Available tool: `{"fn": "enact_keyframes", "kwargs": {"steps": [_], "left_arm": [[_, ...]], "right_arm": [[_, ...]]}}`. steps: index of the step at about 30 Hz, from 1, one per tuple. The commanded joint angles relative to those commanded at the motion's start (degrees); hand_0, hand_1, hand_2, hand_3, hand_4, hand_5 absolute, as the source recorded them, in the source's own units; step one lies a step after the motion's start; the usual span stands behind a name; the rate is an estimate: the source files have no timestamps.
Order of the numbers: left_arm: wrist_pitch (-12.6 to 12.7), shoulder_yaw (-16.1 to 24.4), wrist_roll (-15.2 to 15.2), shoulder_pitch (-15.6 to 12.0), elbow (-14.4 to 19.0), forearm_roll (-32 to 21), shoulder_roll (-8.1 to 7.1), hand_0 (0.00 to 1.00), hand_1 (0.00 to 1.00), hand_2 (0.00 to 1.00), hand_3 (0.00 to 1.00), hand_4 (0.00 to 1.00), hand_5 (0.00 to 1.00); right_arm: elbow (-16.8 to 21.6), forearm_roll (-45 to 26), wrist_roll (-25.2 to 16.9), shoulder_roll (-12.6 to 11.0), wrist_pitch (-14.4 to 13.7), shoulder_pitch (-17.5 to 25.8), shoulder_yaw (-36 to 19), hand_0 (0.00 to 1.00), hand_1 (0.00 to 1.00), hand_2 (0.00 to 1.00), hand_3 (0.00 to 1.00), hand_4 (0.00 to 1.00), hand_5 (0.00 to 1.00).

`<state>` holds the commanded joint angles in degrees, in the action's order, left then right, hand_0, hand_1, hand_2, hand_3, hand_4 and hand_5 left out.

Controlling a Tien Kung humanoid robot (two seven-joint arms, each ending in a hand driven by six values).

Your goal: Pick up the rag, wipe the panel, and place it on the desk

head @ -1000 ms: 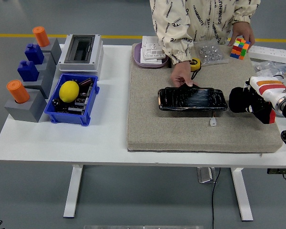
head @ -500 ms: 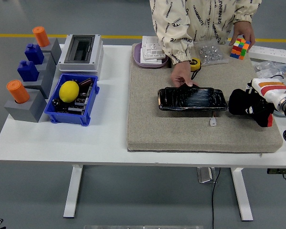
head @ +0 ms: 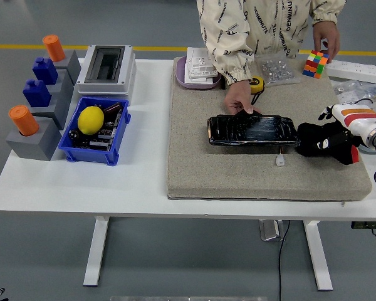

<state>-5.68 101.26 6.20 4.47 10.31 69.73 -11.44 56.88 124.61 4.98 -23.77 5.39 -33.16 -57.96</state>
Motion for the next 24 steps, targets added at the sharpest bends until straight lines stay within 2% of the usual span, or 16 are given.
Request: {"fn": "enact_keyframes", "kwargs": {"steps": [4,5,24], "left_arm": [[0.0,0.1,0.0,0.0,0.0,0.1,-0.02,0.725,0.716,0.767,0.631,0.697,0.586],[0.0,0.1,0.0,0.0,0.0,0.0,-0.01,0.725,0.716,0.767,0.630,0.697,0.587],[0.1,0.3,0.0,-0.1,0.0,0.0,0.13,0.725,0.716,0.767,0.631,0.698,0.585]], "right_arm": [[0.1,0.2,0.0,-0.2,0.3,-0.1,-0.2,0.757,0.727,0.808,0.798,0.998,0.431],[0.1,0.3,0.1,-0.2,0.6,-0.1,-0.3,0.814,0.781,0.857,0.838,0.998,0.447],[0.4,0.7,0.5,-1.2,2.8,-0.1,-0.8,0.840,0.812,0.880,0.865,0.998,0.465]]}}
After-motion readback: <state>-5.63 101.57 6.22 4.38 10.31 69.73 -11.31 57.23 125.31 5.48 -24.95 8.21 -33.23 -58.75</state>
